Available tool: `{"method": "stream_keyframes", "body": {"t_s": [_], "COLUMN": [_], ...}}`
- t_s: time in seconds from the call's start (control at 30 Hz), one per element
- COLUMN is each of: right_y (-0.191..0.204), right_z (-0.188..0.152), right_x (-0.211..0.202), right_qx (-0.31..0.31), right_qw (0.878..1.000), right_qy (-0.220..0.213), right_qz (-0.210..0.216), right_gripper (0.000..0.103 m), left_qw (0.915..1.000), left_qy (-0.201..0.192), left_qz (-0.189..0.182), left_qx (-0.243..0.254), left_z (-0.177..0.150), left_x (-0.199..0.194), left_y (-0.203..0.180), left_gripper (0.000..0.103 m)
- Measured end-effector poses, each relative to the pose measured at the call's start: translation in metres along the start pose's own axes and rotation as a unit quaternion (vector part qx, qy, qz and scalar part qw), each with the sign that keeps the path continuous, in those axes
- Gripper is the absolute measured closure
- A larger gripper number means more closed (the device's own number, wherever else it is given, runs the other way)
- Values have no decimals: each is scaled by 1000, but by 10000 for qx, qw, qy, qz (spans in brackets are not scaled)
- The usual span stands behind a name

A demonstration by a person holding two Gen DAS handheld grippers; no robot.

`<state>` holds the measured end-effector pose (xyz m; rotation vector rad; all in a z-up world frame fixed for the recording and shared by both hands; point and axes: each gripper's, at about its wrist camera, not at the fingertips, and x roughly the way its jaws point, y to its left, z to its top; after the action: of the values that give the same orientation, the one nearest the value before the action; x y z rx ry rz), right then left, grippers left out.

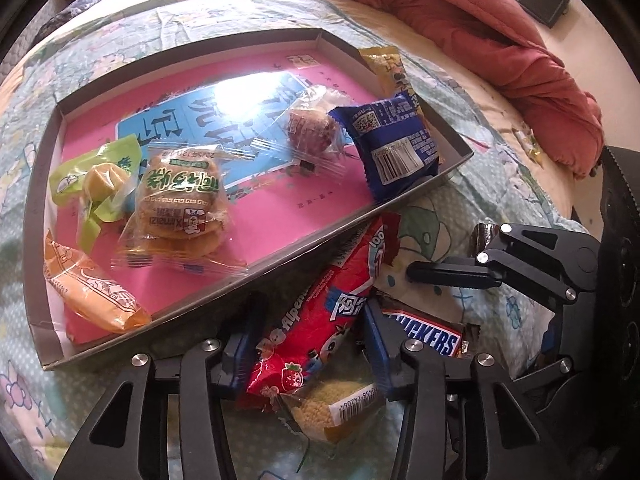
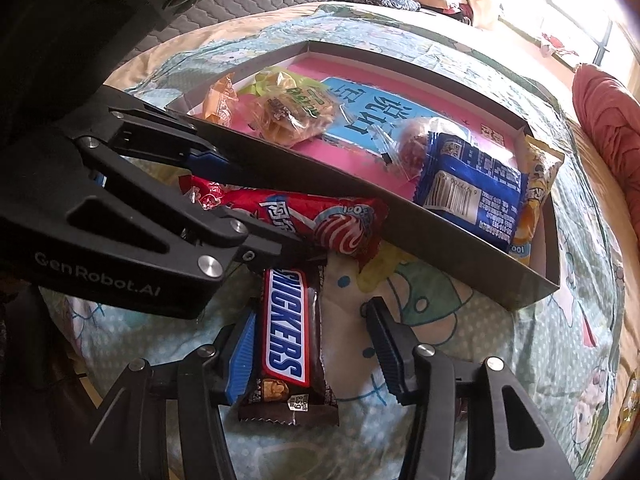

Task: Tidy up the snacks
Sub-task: 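Grasp the red candy bag with the left tool while the right tool grasps the Snickers bar, then carry the red candy bag over the tray with the left tool while the right tool carries the Snickers there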

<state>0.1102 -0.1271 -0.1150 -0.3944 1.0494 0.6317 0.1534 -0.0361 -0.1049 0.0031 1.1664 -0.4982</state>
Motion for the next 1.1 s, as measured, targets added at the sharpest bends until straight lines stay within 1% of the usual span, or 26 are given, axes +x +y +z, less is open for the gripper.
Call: {"method": "stream_keyframes", "body": {"t_s": [0.07, 0.2, 0.23, 0.27, 0.37, 0.4, 0.5, 0.53, 0.8, 1.1], "right_y": [-1, -9, -10, -13, -17, -18, -21, -23, -35, -48], "right_z": [1, 2, 1, 1, 1, 1, 0, 0, -3, -2], "right_x": [0, -3, -4, -5, -6, -6, -7, -8, -17, -33], "right_qx": [11, 174, 216, 269, 351, 379, 478, 529, 921, 1260], "right_qw": [10000, 9998, 9997, 9995, 9992, 9991, 9985, 9981, 9941, 9877], "right_qy": [4, 33, 32, 28, 44, 47, 44, 33, -79, -444], "right_qz": [8, 92, 122, 160, 178, 195, 269, 303, 563, 808], "right_gripper": [54, 63, 64, 66, 72, 73, 73, 74, 74, 74], "left_qw": [10000, 9987, 9982, 9978, 9978, 9978, 9975, 9975, 9964, 9944], "left_qy": [-39, -86, -104, -135, -177, -196, -221, -224, -300, -517], "left_qz": [-54, -341, -402, -447, -410, -398, -431, -419, -516, -576], "left_qx": [-63, -382, -429, -471, -491, -489, -513, -513, -606, -722], "left_z": [-1, -2, -4, -4, -8, -9, -11, -11, -14, -15], "left_x": [-2, -9, -12, -15, -22, -24, -27, -29, -36, -52], "left_y": [1, 7, 10, 11, 12, 11, 10, 10, 8, 8], "left_gripper": [56, 59, 62, 63, 65, 68, 72, 76, 81, 83]}}
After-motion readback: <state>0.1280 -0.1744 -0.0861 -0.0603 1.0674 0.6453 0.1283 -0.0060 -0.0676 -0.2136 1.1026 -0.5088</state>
